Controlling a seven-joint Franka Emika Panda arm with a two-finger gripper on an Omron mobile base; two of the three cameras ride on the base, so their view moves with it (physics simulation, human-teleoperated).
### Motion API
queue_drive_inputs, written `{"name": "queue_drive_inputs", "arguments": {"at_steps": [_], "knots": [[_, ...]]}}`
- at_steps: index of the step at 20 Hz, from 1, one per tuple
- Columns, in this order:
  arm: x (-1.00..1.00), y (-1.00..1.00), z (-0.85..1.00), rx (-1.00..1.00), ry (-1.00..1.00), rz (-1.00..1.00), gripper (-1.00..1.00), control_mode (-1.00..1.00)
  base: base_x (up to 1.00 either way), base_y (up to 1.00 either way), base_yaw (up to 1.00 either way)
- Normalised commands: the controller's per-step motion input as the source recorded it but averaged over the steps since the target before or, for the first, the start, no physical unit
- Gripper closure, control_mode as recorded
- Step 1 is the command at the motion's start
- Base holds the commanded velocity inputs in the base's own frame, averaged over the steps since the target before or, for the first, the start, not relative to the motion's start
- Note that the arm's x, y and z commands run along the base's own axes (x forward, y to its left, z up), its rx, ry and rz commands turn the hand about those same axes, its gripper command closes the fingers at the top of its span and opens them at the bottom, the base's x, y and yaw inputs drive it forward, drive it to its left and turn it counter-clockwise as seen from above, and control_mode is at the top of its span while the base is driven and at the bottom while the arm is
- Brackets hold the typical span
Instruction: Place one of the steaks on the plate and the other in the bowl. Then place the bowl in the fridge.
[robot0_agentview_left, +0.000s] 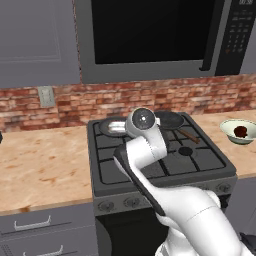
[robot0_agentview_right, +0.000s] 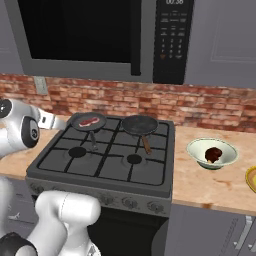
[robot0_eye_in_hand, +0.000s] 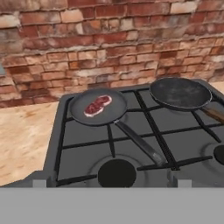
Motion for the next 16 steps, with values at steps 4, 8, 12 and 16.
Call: {"name": "queue_drive_inputs", "arguments": {"at_steps": [4,8,12,16], "knots": [[0.29,0.27,-0.06,0.00,0.00,0.00,-1.00,-1.00,0.00,0.00,0.00],[0.30,0.19,-0.19,0.04,0.00,0.00,-1.00,-1.00,0.00,0.00,0.00],[0.29,0.03,-0.17,0.09,0.00,0.00,-1.00,-1.00,0.00,0.00,0.00],[0.32,0.00,-0.13,0.08,0.00,0.00,-1.00,-1.00,0.00,0.00,0.00]]}}
